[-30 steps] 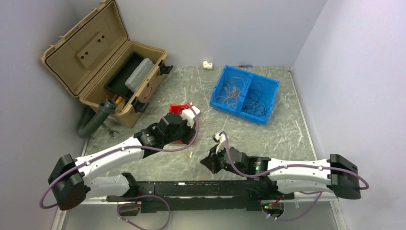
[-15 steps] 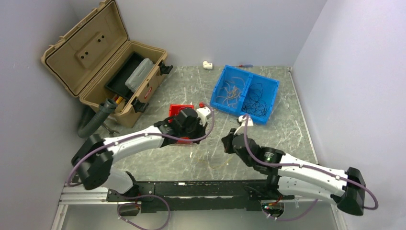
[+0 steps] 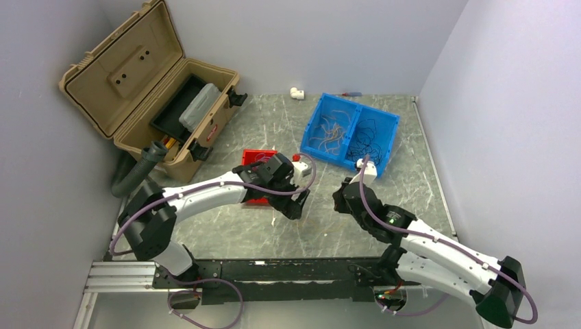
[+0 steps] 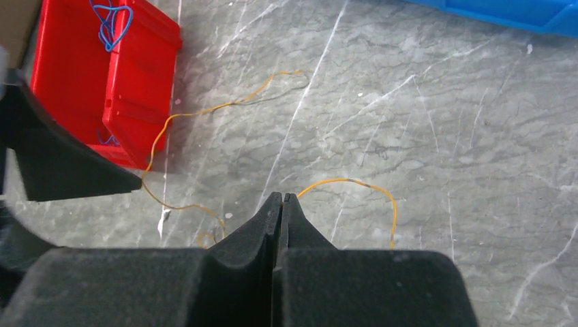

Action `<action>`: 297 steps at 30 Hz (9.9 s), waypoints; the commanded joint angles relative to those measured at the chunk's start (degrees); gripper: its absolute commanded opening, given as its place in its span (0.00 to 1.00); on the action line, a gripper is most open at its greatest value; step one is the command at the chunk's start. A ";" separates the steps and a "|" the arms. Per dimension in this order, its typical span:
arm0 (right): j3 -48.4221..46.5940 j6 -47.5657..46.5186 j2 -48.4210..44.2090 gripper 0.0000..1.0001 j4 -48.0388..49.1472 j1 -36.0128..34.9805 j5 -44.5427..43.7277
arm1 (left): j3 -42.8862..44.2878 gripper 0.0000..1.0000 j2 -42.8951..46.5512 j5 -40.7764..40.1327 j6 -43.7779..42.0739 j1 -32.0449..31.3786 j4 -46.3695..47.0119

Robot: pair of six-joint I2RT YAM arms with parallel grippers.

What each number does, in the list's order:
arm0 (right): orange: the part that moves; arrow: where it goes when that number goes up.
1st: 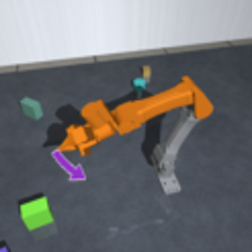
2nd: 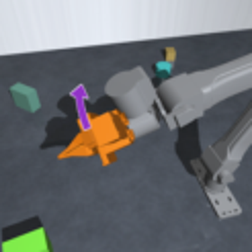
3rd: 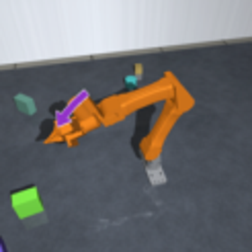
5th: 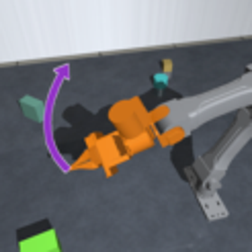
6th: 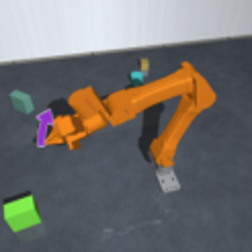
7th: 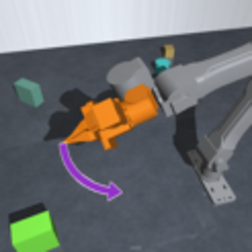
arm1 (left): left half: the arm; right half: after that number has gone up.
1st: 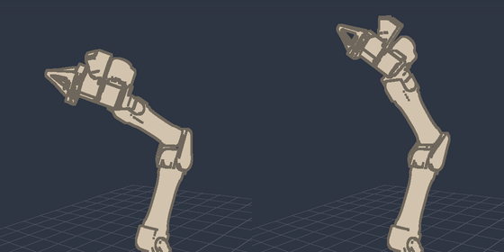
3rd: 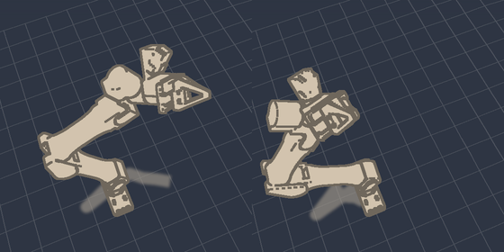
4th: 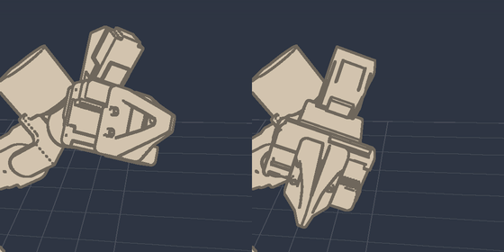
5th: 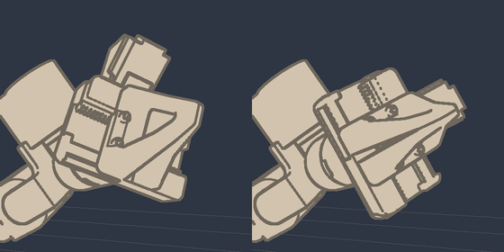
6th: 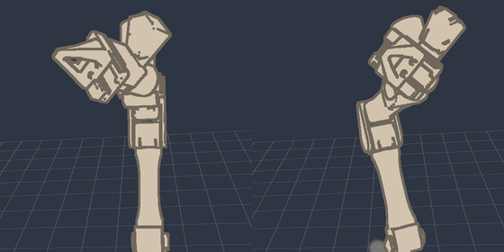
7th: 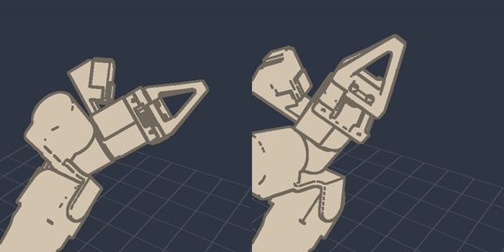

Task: Untangle the cables
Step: Pick up the cable at the center of the board, then place the cable in the bin.

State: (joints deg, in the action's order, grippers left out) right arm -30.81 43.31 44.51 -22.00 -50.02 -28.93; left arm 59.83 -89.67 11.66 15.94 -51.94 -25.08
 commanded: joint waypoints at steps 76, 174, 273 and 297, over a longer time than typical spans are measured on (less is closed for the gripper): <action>-27.22 -14.19 30.73 0.99 13.58 14.91 31.43 | -16.36 0.91 44.97 -9.19 -0.65 14.28 -3.92; -9.38 30.30 60.19 0.52 54.61 10.90 41.59 | -15.23 0.94 47.82 -11.48 -4.93 14.84 -7.81; -19.19 -9.25 22.69 0.00 8.04 6.52 20.02 | -12.81 0.94 47.28 -11.28 -2.97 14.84 -7.87; -37.50 -3.07 43.65 0.00 16.98 39.41 59.43 | -12.77 0.95 47.66 -11.48 -2.36 14.86 -8.47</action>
State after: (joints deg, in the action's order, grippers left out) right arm -64.86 38.87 82.89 -9.41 -12.29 27.38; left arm 45.04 -42.15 0.97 13.23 -37.26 -34.13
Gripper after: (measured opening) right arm 0.010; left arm 0.943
